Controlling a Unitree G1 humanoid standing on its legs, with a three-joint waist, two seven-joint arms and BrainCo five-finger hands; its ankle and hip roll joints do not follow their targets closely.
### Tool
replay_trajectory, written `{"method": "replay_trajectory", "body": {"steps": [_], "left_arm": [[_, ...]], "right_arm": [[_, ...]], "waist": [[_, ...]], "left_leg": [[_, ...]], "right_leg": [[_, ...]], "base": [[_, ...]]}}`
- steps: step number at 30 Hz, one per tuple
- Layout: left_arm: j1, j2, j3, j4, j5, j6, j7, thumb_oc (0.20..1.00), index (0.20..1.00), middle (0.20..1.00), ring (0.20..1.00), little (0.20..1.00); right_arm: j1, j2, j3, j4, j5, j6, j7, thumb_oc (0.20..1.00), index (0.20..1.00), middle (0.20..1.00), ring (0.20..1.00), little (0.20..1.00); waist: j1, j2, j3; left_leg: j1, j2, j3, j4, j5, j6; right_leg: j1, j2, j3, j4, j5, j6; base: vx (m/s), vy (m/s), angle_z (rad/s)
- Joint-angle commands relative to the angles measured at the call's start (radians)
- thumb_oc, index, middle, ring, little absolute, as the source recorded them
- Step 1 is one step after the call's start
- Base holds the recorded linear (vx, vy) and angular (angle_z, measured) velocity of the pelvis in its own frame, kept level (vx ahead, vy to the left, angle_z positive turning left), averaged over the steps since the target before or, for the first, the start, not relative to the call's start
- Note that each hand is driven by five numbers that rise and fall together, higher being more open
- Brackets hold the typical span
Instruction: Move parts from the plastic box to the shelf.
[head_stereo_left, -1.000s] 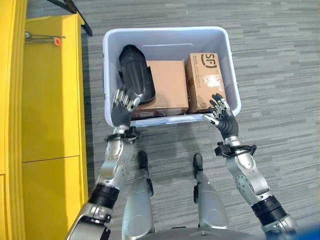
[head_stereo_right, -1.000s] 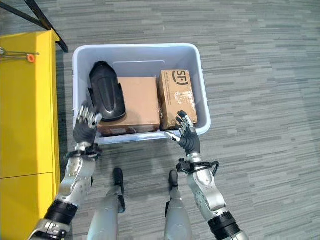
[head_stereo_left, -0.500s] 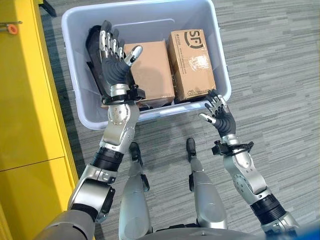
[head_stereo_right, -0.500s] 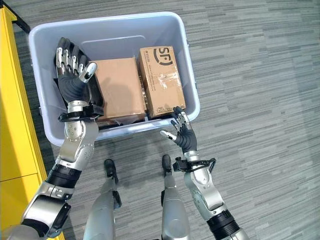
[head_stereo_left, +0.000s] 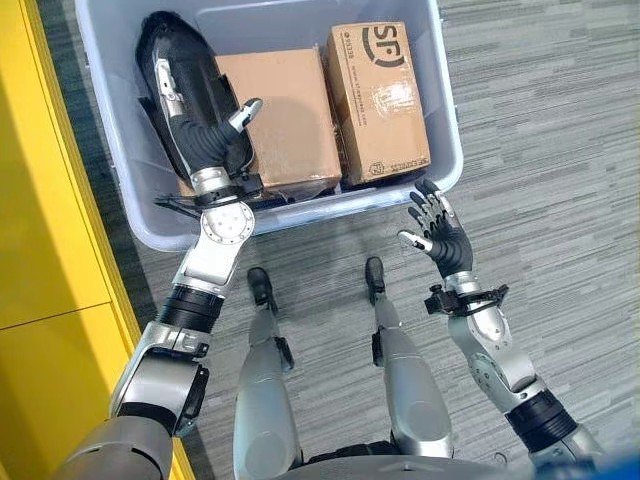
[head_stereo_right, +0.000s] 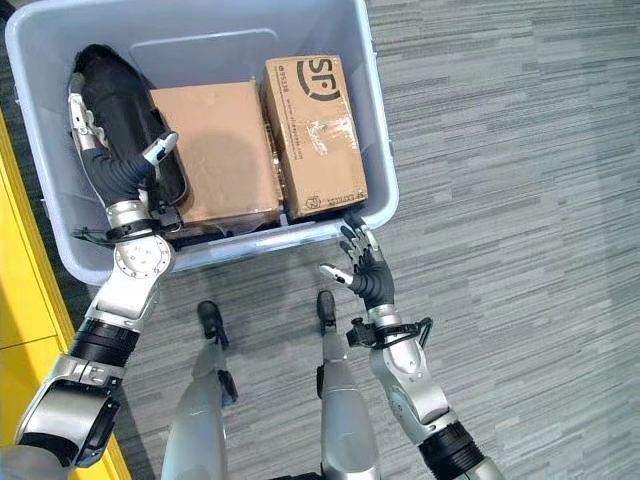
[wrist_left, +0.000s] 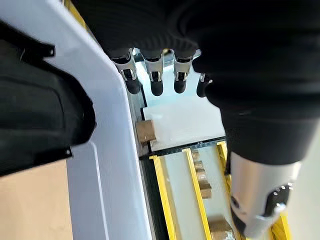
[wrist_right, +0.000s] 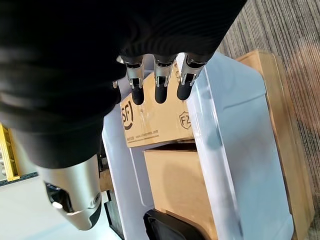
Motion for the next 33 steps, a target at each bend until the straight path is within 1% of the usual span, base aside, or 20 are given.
{"method": "replay_trajectory", "body": {"steps": [1, 6, 8, 25, 33], "left_arm": [[0.006, 0.061, 0.06, -0.083, 0.107, -0.025, 0.041, 1.0, 1.0, 1.0, 1.0, 1.0], [0.063, 0.045, 0.087, -0.17, 0.151, -0.022, 0.052, 1.0, 1.0, 1.0, 1.0, 1.0], [0.085, 0.033, 0.092, -0.187, 0.143, -0.028, 0.049, 1.0, 1.0, 1.0, 1.0, 1.0], [0.112, 0.008, 0.095, -0.183, 0.135, -0.021, 0.062, 1.0, 1.0, 1.0, 1.0, 1.0], [0.114, -0.001, 0.097, -0.123, 0.078, -0.024, 0.062, 1.0, 1.0, 1.0, 1.0, 1.0]], "right_arm": [[-0.008, -0.018, -0.052, -0.077, 0.016, -0.074, -0.002, 1.0, 1.0, 1.0, 1.0, 1.0], [-0.006, -0.016, -0.053, -0.078, 0.013, -0.07, -0.006, 1.0, 1.0, 1.0, 1.0, 1.0], [-0.006, -0.018, -0.053, -0.077, 0.011, -0.067, -0.009, 1.0, 1.0, 1.0, 1.0, 1.0], [0.004, -0.026, -0.068, -0.094, 0.005, -0.069, -0.024, 1.0, 1.0, 1.0, 1.0, 1.0], [0.01, -0.028, -0.075, -0.098, 0.009, -0.069, -0.03, 1.0, 1.0, 1.0, 1.0, 1.0]], "waist": [[0.019, -0.021, -0.021], [0.03, -0.019, -0.015], [0.035, -0.018, -0.014], [0.041, -0.025, 0.0], [0.039, -0.033, 0.011]], "left_leg": [[0.0, 0.081, -0.038, 0.023, -0.002, -0.045], [0.0, 0.078, -0.046, 0.013, 0.0, -0.043], [0.002, 0.077, -0.047, 0.008, 0.001, -0.042], [-0.005, 0.078, -0.053, -0.013, 0.008, -0.04], [-0.015, 0.077, -0.054, -0.02, 0.01, -0.04]], "right_leg": [[0.07, -0.108, -0.049, 0.026, 0.036, 0.061], [0.073, -0.107, -0.057, 0.027, 0.03, 0.058], [0.074, -0.108, -0.059, 0.027, 0.026, 0.057], [0.065, -0.103, -0.067, 0.021, 0.023, 0.054], [0.059, -0.1, -0.073, 0.017, 0.024, 0.054]], "base": [[0.0, 0.0, 0.0], [0.0, 0.0, 0.0], [0.0, 0.0, 0.0], [0.0, 0.0, 0.03], [0.0, 0.0, 0.0]]}}
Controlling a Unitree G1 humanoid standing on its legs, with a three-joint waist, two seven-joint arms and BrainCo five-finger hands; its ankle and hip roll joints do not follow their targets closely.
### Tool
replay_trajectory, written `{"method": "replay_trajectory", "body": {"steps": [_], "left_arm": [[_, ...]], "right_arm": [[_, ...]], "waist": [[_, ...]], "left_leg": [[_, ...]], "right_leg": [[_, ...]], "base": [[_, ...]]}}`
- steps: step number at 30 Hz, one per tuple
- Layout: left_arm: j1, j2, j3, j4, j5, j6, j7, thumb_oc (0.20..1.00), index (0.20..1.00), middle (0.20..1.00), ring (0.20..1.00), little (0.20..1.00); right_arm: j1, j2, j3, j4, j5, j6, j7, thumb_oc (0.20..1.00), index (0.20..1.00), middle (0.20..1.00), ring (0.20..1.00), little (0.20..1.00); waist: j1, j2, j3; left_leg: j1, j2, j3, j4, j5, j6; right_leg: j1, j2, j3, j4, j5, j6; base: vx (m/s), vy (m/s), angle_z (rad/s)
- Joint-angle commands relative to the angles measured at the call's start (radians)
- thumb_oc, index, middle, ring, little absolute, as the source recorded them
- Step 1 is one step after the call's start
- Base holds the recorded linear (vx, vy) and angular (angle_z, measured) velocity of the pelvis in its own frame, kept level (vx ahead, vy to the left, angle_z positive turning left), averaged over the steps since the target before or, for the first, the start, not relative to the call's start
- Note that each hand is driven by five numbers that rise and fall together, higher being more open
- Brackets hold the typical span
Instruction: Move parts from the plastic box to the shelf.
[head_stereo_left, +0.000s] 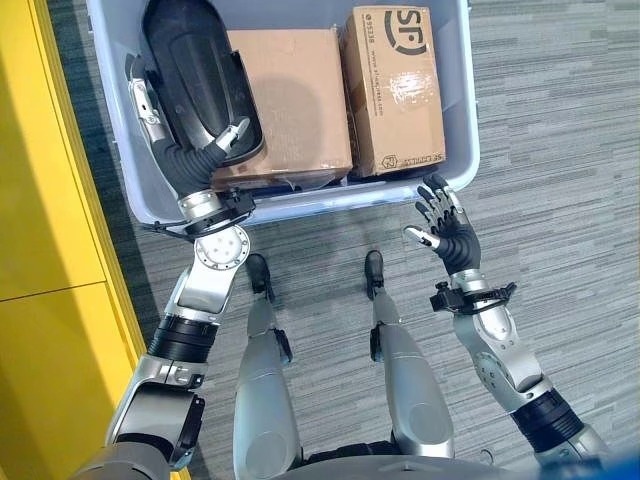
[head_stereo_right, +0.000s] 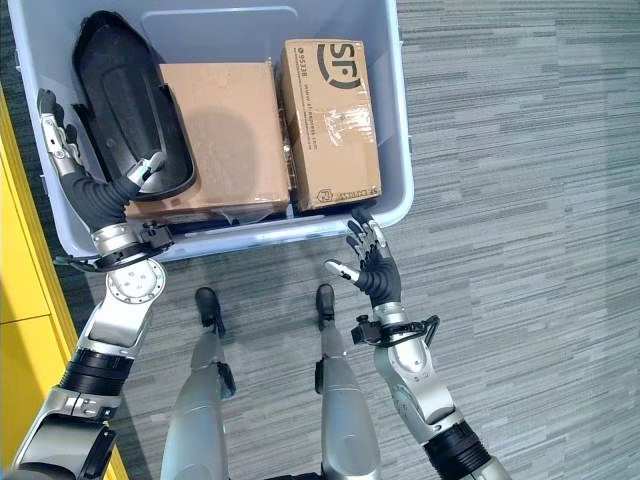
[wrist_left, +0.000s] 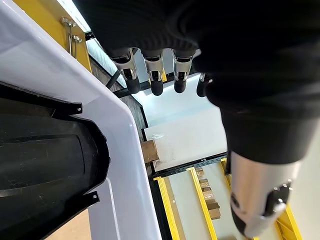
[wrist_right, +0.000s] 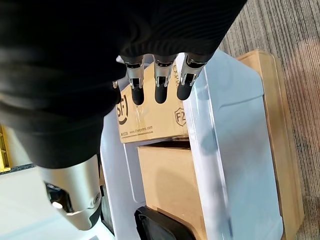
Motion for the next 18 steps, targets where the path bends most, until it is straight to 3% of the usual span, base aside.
{"method": "replay_trajectory", "body": {"steps": [1, 18], "left_arm": [[-0.027, 0.03, 0.042, 0.003, -0.02, -0.042, 0.019, 1.0, 1.0, 1.0, 1.0, 1.0], [0.004, 0.018, 0.086, 0.05, -0.068, -0.036, 0.054, 1.0, 1.0, 1.0, 1.0, 1.0]], "right_arm": [[0.007, -0.006, -0.062, -0.078, 0.008, -0.06, -0.009, 1.0, 1.0, 1.0, 1.0, 1.0], [0.026, -0.023, -0.078, -0.103, 0.012, -0.058, -0.01, 1.0, 1.0, 1.0, 1.0, 1.0]], "waist": [[0.005, -0.036, 0.005], [0.003, -0.063, 0.011]], "left_leg": [[0.029, 0.073, -0.025, 0.014, -0.025, -0.037], [0.007, 0.078, -0.035, 0.002, -0.025, -0.038]], "right_leg": [[0.103, -0.111, -0.047, 0.017, 0.02, 0.061], [0.093, -0.098, -0.057, 0.012, 0.017, 0.059]], "base": [[0.0, 0.0, 0.0], [0.0, 0.0, 0.0]]}}
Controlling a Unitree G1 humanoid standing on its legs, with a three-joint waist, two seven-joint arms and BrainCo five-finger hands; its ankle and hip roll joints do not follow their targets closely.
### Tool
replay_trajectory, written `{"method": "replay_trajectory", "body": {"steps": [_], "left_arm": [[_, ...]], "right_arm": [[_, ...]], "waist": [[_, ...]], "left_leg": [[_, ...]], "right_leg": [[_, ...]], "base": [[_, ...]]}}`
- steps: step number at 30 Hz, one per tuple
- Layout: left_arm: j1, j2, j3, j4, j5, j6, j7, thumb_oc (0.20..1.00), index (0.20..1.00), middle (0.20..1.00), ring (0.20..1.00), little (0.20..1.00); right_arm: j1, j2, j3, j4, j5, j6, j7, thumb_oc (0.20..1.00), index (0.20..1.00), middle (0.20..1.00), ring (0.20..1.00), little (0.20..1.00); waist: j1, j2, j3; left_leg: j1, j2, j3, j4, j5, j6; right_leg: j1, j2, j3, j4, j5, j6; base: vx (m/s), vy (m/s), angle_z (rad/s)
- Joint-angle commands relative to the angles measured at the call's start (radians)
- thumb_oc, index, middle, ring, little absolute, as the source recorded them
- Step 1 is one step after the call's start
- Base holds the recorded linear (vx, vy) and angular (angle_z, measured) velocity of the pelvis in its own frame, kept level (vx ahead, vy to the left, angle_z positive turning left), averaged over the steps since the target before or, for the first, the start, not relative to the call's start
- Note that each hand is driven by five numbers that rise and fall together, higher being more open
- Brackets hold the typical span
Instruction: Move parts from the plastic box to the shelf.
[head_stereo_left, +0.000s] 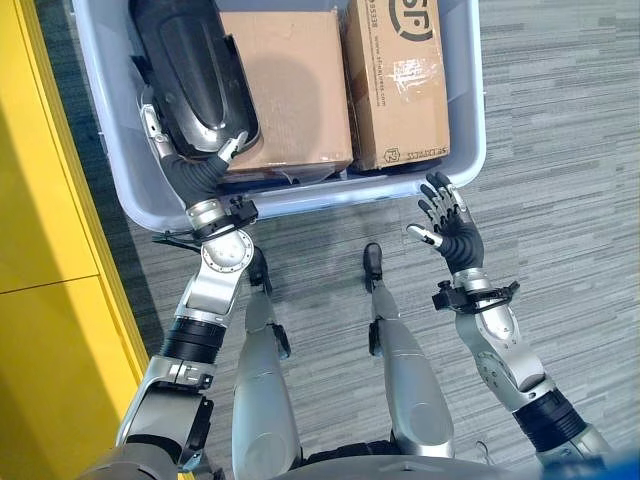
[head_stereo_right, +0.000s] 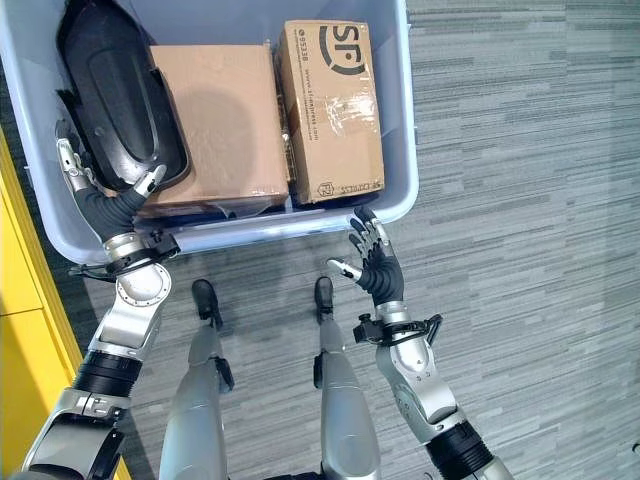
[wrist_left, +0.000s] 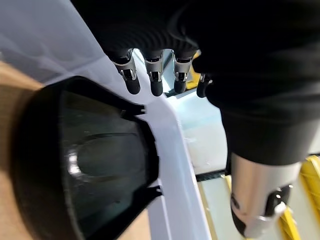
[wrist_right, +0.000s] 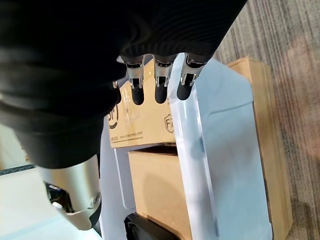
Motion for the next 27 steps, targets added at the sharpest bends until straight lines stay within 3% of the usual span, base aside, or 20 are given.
{"method": "replay_trajectory", "body": {"steps": [1, 17, 27], "left_arm": [[-0.013, 0.055, 0.069, 0.001, 0.012, -0.035, 0.05, 1.0, 1.0, 1.0, 1.0, 1.0], [0.045, 0.06, 0.122, -0.079, 0.039, -0.042, 0.093, 1.0, 1.0, 1.0, 1.0, 1.0], [0.008, 0.068, 0.092, 0.001, 0.002, -0.031, 0.061, 1.0, 1.0, 1.0, 1.0, 1.0]], "right_arm": [[0.025, -0.015, -0.072, -0.091, 0.013, -0.058, -0.006, 1.0, 1.0, 1.0, 1.0, 1.0], [0.025, -0.026, -0.078, -0.106, 0.029, -0.054, -0.001, 1.0, 1.0, 1.0, 1.0, 1.0], [0.022, -0.032, -0.081, -0.107, 0.02, -0.048, -0.002, 1.0, 1.0, 1.0, 1.0, 1.0]], "waist": [[0.01, -0.053, 0.004], [0.024, -0.06, 0.004], [0.018, -0.068, 0.005]], "left_leg": [[0.041, 0.075, -0.032, 0.008, -0.03, -0.038], [0.032, 0.068, -0.042, 0.013, -0.038, -0.036], [0.031, 0.067, -0.04, 0.006, -0.039, -0.034]], "right_leg": [[0.129, -0.101, -0.052, 0.011, 0.015, 0.06], [0.134, -0.099, -0.067, 0.01, 0.008, 0.059], [0.128, -0.098, -0.064, 0.009, 0.01, 0.058]], "base": [[0.0, 0.0, 0.0], [0.0, 0.0, 0.02], [0.0, 0.0, 0.0]]}}
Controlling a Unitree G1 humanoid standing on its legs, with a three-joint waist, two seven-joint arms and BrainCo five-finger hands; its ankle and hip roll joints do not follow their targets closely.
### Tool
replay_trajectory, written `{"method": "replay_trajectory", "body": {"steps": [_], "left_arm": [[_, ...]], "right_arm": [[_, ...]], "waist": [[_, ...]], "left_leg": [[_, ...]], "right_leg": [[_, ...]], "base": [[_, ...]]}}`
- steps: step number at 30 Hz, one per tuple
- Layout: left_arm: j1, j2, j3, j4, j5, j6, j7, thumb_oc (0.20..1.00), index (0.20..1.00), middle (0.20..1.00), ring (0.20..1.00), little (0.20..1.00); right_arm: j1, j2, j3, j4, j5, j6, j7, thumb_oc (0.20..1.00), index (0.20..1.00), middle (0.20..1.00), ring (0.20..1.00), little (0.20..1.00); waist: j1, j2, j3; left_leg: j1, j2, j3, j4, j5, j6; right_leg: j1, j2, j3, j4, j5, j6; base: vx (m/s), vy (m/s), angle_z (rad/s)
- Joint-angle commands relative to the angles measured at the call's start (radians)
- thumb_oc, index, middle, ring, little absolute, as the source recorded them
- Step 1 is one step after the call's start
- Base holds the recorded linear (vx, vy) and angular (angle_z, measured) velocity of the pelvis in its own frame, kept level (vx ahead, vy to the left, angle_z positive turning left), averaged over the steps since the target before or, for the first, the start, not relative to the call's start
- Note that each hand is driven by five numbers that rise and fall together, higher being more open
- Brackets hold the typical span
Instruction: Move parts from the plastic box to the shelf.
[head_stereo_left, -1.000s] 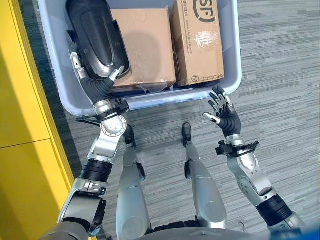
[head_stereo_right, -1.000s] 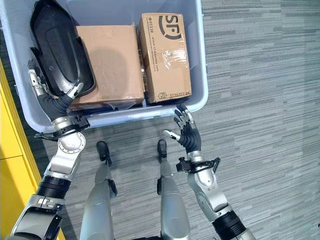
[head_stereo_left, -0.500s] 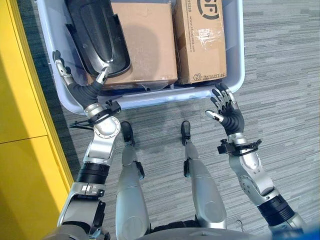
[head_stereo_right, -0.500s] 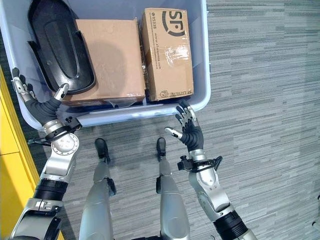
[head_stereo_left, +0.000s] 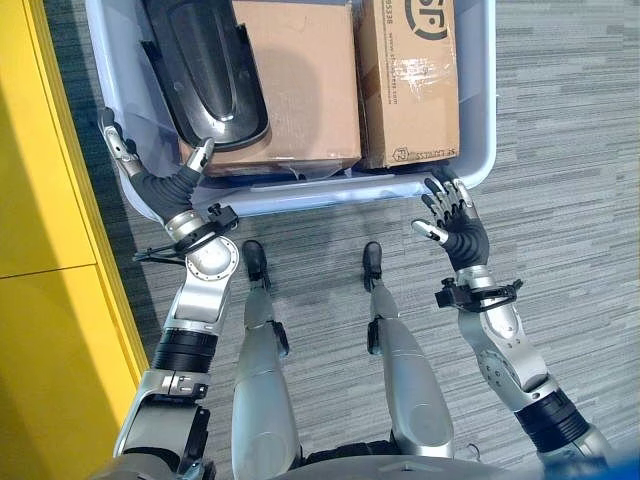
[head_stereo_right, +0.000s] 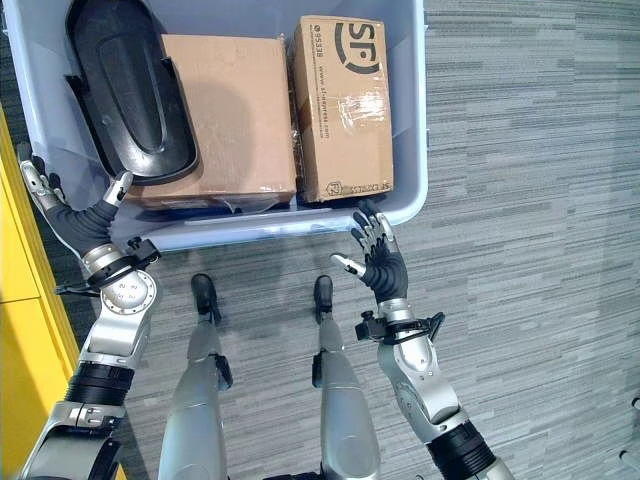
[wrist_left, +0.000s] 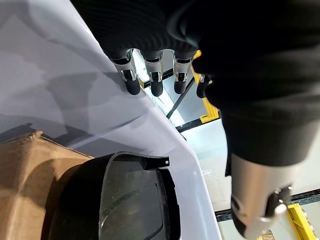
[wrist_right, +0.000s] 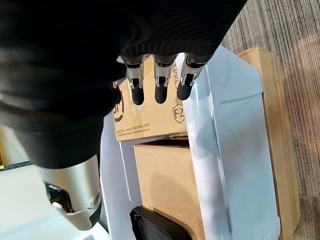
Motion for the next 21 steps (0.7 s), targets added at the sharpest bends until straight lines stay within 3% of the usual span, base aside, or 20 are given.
{"method": "replay_trajectory", "body": {"steps": [1, 6, 16, 21], "left_arm": [[-0.059, 0.075, 0.023, 0.026, -0.017, -0.033, -0.016, 1.0, 1.0, 1.0, 1.0, 1.0], [-0.107, 0.072, 0.004, 0.088, -0.13, -0.064, -0.073, 1.0, 1.0, 1.0, 1.0, 1.0], [-0.143, 0.106, -0.015, 0.126, -0.101, -0.045, -0.076, 1.0, 1.0, 1.0, 1.0, 1.0], [-0.138, 0.079, 0.009, 0.156, -0.224, -0.089, -0.1, 1.0, 1.0, 1.0, 1.0, 1.0]], "right_arm": [[0.023, -0.031, -0.068, -0.067, -0.001, -0.047, -0.004, 1.0, 1.0, 1.0, 1.0, 1.0], [0.027, -0.032, -0.07, -0.065, 0.006, -0.041, 0.0, 1.0, 1.0, 1.0, 1.0, 1.0], [0.041, -0.046, -0.074, -0.07, 0.016, -0.042, 0.02, 1.0, 1.0, 1.0, 1.0, 1.0], [0.041, -0.047, -0.068, -0.069, 0.021, -0.034, 0.019, 1.0, 1.0, 1.0, 1.0, 1.0]], "waist": [[0.0, -0.068, 0.004], [-0.011, -0.07, 0.004], [-0.017, -0.07, 0.003], [-0.017, -0.07, 0.003]], "left_leg": [[0.042, 0.068, -0.018, 0.02, -0.054, -0.032], [0.04, 0.069, -0.019, 0.02, -0.053, -0.033], [0.035, 0.067, -0.022, 0.024, -0.054, -0.033], [0.029, 0.066, -0.022, 0.028, -0.055, -0.033]], "right_leg": [[0.13, -0.1, -0.042, 0.009, 0.01, 0.059], [0.126, -0.097, -0.037, 0.01, 0.009, 0.06], [0.122, -0.096, -0.037, 0.011, 0.008, 0.06], [0.12, -0.095, -0.036, 0.01, 0.007, 0.06]], "base": [[0.0, 0.0, 0.0], [0.0, 0.0, 0.0], [0.0, 0.0, 0.0], [0.0, 0.0, 0.0]]}}
